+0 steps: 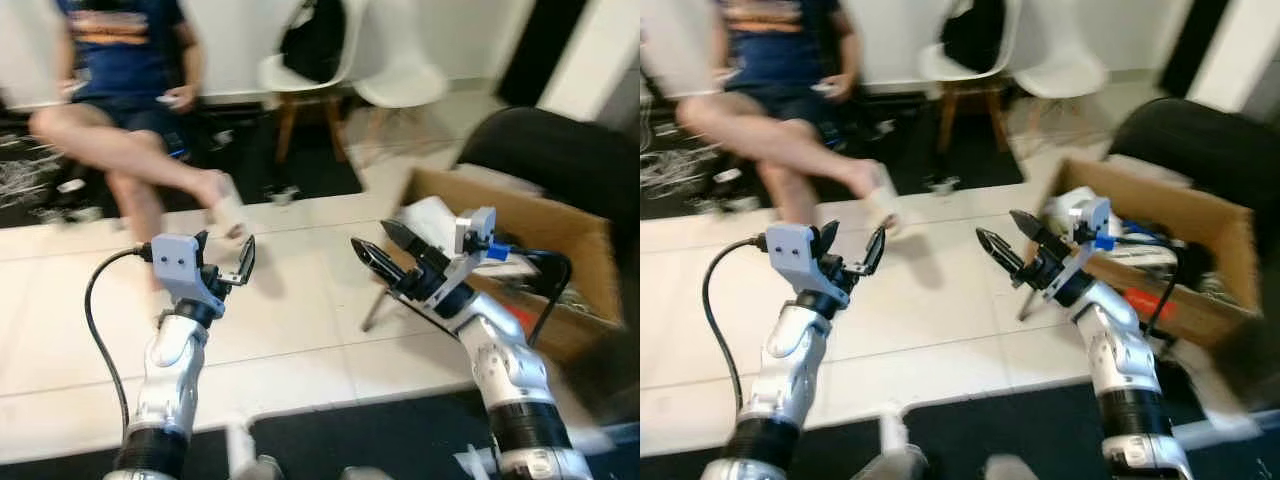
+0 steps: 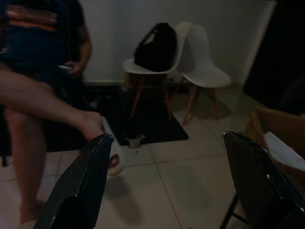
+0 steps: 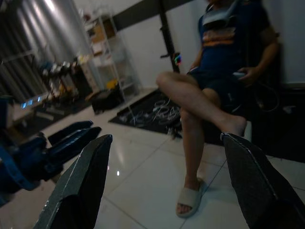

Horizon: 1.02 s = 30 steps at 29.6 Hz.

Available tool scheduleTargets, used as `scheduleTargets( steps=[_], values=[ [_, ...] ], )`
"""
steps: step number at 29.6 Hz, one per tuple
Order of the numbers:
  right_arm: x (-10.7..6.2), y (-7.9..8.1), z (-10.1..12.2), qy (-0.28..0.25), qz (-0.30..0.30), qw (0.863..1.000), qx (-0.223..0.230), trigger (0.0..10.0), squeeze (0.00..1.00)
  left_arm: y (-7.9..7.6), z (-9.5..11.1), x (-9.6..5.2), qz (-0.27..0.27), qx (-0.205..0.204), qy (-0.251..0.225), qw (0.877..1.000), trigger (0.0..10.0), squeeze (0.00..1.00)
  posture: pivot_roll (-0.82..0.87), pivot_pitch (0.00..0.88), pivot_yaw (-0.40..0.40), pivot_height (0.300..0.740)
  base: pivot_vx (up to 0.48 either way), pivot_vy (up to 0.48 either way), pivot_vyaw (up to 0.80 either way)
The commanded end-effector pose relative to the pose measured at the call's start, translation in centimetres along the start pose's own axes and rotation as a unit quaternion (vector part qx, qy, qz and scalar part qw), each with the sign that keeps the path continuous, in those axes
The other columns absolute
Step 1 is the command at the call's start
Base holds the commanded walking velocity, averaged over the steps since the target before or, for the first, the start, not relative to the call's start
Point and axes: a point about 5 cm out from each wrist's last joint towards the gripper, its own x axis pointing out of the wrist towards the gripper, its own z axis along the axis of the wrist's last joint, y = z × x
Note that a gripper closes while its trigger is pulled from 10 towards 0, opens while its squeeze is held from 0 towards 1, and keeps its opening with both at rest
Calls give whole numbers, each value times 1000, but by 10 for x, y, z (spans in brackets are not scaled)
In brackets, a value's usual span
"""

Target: Picking trash to rubbish bin

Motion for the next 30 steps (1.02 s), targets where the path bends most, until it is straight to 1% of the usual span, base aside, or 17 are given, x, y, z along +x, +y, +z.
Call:
scheduleTargets(
  steps=[1,30],
  values=[
    [1,1,-1,4,3,1000,-3,10000,0,-2,-1,0,-6,0,4,1000,10000,0,-57,0,-30,740,0,0,769],
    [3,0,-2,7,4,1000,-4,10000,0,-2,-3,1,-7,1,7,1000,10000,0,-59,0,-33,740,0,0,763]
  ],
)
